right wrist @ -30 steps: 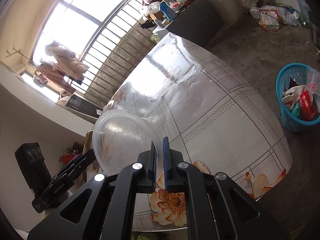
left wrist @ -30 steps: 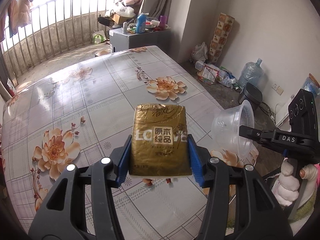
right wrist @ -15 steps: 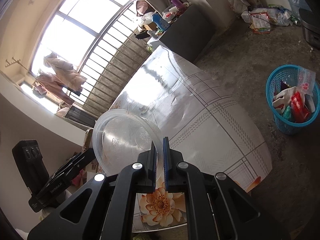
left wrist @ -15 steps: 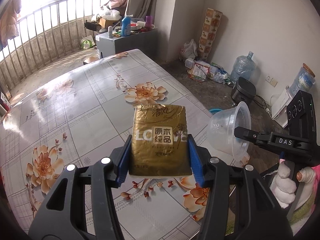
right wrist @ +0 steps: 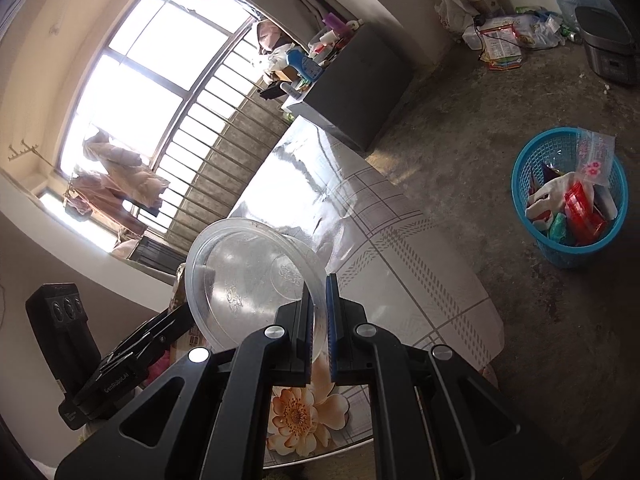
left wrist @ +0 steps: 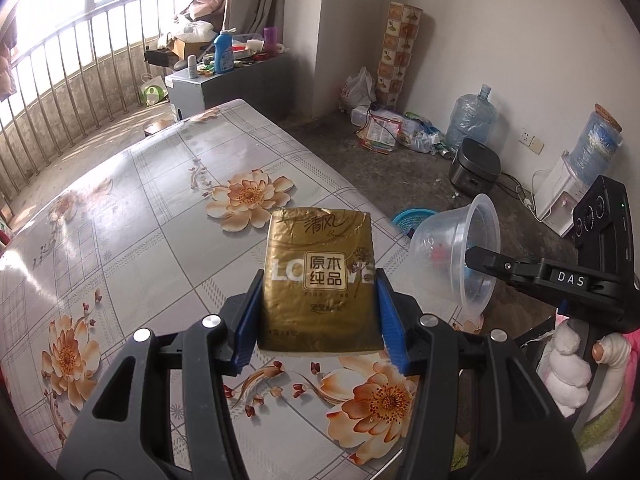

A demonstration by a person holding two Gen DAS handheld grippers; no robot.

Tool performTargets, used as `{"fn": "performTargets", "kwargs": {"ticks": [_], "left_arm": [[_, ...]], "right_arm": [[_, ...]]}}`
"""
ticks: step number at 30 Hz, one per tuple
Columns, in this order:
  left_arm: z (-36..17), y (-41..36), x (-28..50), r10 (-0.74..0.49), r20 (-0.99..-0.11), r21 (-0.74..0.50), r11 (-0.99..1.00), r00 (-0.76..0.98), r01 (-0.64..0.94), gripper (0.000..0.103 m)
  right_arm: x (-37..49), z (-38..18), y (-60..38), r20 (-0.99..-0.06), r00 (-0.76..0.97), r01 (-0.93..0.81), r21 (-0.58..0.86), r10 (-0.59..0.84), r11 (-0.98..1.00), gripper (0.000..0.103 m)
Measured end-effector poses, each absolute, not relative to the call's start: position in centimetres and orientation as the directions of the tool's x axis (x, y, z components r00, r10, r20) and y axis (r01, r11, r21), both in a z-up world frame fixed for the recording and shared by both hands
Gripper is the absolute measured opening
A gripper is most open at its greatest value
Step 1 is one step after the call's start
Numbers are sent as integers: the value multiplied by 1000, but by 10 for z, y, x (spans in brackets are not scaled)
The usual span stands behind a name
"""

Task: Collect trash
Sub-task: 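Carry gold packet and cup to the blue wastebasket and open both tools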

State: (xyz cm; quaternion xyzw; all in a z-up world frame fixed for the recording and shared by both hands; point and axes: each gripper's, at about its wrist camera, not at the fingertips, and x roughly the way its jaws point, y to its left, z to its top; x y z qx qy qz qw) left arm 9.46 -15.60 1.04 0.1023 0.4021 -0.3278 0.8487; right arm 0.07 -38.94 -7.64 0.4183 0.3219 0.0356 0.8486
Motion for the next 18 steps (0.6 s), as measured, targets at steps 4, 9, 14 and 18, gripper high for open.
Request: {"fn": "performTargets", "kwargs": {"ticks": [4,9,14,18], "left_arm": [[16,-178,100,-502,-744,-103,738,441,667,49],[25,-225,114,-569,-731,-149,671,376,726,49],[19,-297,138,-639,-742,-278,568,201,775,49],[-7,-364,155,-632,-770,-326,507,86,798,49]], "right_arm": [[-13,-72,-407,-486,826,218,742,285,634,6],[-46,-60,-458,-485,870,327,706,92,628,6],[-89,-71,-520,-533,836,510,667,-131,544,6],[-104,-99,-552,-598,776,615,649,-199,449,6]]}}
